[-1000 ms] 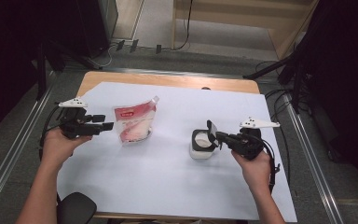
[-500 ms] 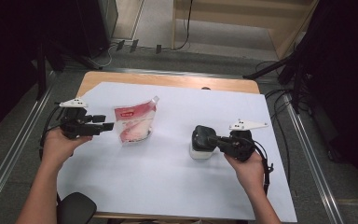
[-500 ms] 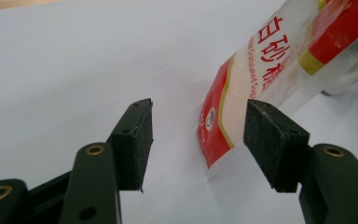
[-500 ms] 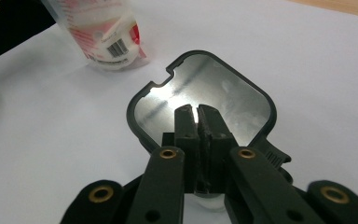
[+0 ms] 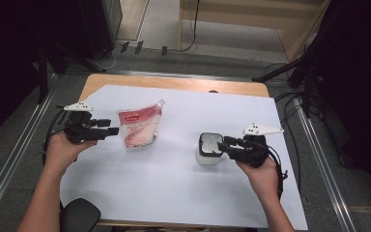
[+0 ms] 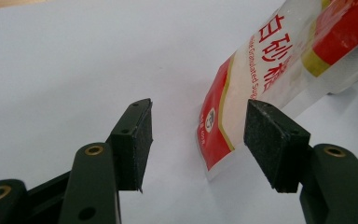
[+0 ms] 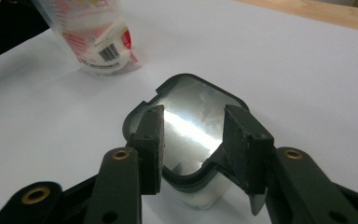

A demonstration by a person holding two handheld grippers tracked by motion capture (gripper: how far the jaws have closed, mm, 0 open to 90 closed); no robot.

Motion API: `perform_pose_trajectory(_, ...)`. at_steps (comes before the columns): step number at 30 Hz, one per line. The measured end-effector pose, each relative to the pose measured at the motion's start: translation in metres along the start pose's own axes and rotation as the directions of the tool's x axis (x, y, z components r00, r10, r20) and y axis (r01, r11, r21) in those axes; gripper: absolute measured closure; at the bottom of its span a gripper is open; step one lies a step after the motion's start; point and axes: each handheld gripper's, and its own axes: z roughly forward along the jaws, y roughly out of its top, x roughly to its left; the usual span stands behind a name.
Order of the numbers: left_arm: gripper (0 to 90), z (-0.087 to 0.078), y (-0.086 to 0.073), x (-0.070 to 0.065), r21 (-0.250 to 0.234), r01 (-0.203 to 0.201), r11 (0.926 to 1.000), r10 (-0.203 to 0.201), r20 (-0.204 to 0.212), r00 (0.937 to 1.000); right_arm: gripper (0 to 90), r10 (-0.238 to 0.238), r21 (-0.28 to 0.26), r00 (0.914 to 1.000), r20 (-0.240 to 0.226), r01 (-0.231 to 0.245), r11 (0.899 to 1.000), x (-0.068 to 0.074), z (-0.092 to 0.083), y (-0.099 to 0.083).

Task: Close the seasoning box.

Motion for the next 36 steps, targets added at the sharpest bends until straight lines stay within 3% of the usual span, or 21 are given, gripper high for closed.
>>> perform_pose_trajectory(8,42.9,-0.001,0.000,0.000,0.006,0.001,1.0000,-0.001,0.000,1.0000,51.7,-0.014,-0.024,0.9995,0.028,0.015,1.000,-0.008,-0.007,-0.003)
perform_pose_trajectory(12,42.3,-0.001,0.000,0.000,-0.003,0.003,1.0000,-0.003,-0.001,1.0000,51.6,-0.010,-0.042,0.9980,0.063,0.013,0.999,-0.016,-0.012,-0.008)
perform_pose_trajectory(20,41.8,-0.003,0.000,0.001,-0.014,0.006,0.9999,-0.006,0.011,0.9999,51.3,0.047,-0.057,0.9953,0.085,-0.043,0.997,-0.032,-0.021,-0.018)
perform_pose_trajectory(25,41.7,-0.004,-0.001,0.000,-0.013,0.002,0.9999,-0.002,0.008,1.0000,48.8,0.036,-0.059,0.9934,0.109,-0.030,0.998,-0.038,-0.026,-0.025)
perform_pose_trajectory(31,41.0,-0.003,-0.001,0.000,-0.016,-0.009,0.9998,0.009,-0.003,1.0000,45.7,0.077,-0.073,0.9881,0.134,-0.067,0.995,-0.049,-0.034,-0.036)
perform_pose_trajectory(36,40.6,-0.002,-0.001,0.000,-0.014,-0.006,0.9999,0.006,-0.006,1.0000,45.0,0.080,-0.059,0.9867,0.141,-0.072,0.996,-0.052,-0.032,-0.039)
